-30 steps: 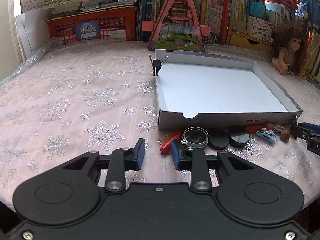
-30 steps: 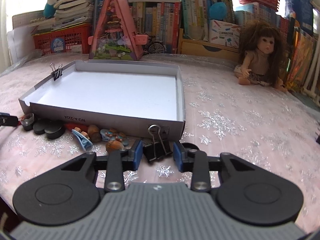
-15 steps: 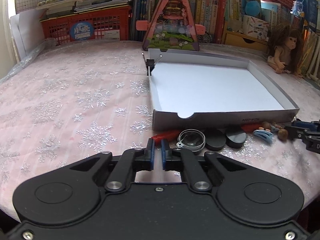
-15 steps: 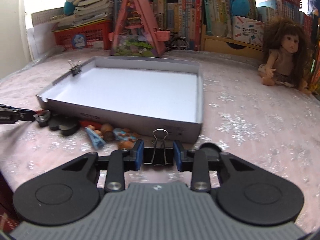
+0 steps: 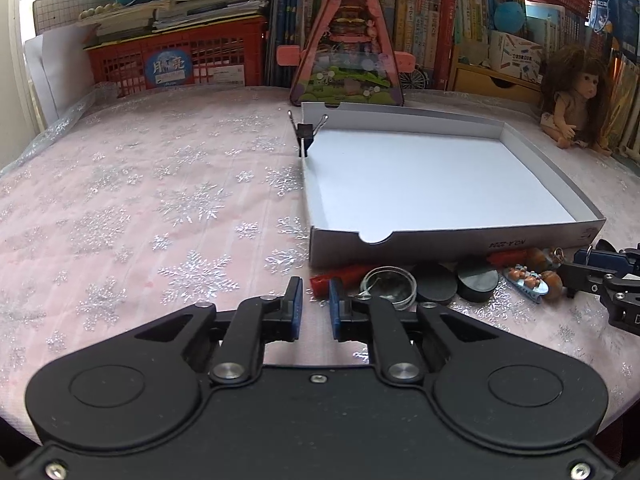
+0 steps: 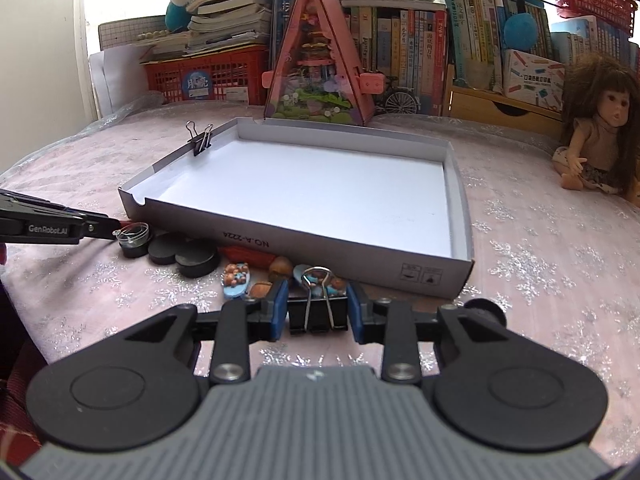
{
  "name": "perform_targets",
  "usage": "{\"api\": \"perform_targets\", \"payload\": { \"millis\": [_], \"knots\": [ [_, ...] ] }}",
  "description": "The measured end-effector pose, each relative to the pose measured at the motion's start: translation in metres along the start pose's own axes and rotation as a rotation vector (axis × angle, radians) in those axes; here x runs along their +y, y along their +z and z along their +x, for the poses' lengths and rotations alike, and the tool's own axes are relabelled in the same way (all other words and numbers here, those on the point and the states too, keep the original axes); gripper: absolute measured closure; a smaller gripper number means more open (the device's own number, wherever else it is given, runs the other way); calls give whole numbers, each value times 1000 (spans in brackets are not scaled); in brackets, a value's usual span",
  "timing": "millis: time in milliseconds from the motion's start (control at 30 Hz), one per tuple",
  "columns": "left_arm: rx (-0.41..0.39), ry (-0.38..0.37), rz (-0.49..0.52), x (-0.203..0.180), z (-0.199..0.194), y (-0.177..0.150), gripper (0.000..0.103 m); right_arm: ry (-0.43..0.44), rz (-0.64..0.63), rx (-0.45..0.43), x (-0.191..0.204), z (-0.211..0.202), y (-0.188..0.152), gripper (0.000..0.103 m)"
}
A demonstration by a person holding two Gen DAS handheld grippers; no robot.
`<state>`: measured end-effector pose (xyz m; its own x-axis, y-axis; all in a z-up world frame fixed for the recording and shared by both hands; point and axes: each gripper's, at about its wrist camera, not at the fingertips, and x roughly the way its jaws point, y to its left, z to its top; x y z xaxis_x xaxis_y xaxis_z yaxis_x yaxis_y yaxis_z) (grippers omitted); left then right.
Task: Organize rigid objects
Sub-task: 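Grasp the red crayon with the left tool while the right tool grasps the black binder clip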
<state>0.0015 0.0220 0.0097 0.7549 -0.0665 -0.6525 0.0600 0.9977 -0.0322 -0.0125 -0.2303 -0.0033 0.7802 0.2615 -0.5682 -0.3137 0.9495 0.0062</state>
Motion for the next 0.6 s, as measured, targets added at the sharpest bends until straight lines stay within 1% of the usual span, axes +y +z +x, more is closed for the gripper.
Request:
{"api": "perform_targets", "payload": {
  "millis": [67,200,300,333,367,467,533,600],
  "knots": [
    [-7,-9,8,-5,0,0,81,-5,-1,-4,0,-1,0,67],
    [-10,-14,28,-12,1,2,79,-17,11,0,-4,-1,0,67],
    [-9,-33,22,-15,2,3,74,-20,17,-3,-6,-2,-1,67],
    [-7,-37,26,-16,3,3,70,-20,18,-4,-6,-2,-1,66],
    [-4,-36,32,-18,4,3,67,-21,19,-4,-6,-2,-1,66],
    [2,-16,37,-23,8,2,62,-24,25,-4,-6,-2,-1,66],
    [7,10,21,-24,12,2,56,-26,30,-5,-6,-1,-1,66],
    [8,24,-7,-25,15,4,53,-29,35,-6,-6,-2,-2,66]
  ]
}}
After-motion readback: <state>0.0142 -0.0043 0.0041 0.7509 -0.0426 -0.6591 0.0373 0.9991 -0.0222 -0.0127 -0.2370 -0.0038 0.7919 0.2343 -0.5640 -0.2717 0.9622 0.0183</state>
